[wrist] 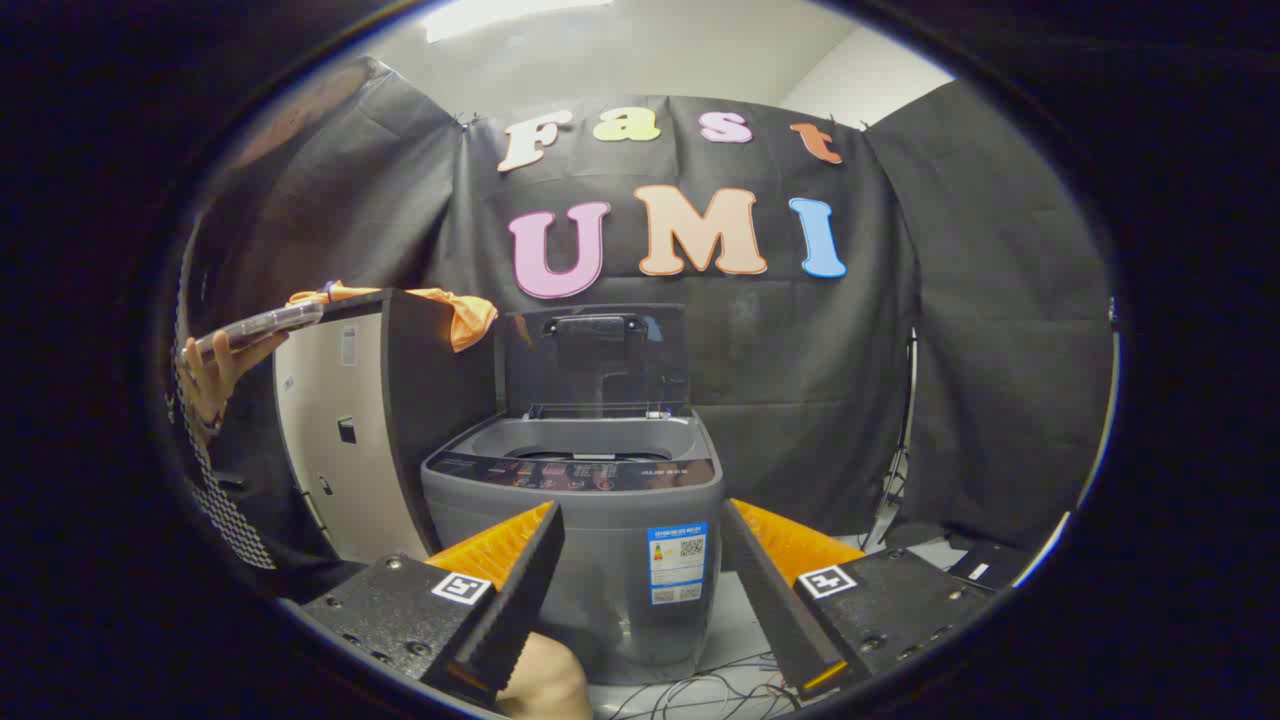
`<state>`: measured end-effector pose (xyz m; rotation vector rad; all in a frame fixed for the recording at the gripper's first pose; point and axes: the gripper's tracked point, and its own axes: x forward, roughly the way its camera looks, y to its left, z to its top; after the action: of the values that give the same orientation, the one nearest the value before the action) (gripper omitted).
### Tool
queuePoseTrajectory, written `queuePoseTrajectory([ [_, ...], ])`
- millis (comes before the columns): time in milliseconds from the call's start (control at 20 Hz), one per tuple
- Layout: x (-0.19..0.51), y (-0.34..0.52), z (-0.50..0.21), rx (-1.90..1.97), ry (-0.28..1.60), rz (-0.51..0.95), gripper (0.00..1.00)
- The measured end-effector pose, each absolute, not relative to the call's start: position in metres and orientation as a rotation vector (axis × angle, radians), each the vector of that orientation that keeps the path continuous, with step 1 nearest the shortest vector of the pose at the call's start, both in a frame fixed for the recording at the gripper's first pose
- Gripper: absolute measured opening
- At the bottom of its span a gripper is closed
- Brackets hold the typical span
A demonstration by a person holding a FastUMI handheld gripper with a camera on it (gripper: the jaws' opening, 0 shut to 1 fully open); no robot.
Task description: Put the clothes into the washing machine and then close the washing machine lid.
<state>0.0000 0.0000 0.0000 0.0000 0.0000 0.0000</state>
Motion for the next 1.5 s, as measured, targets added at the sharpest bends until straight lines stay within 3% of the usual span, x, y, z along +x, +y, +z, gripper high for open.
queuePoseTrajectory([
  [1000, 0.004, 0.001, 0.007, 0.058, -0.031, -0.047, 0.96],
  [1500, 0.058, 0.071, 0.170, 0.109, -0.208, -0.017, 0.96],
])
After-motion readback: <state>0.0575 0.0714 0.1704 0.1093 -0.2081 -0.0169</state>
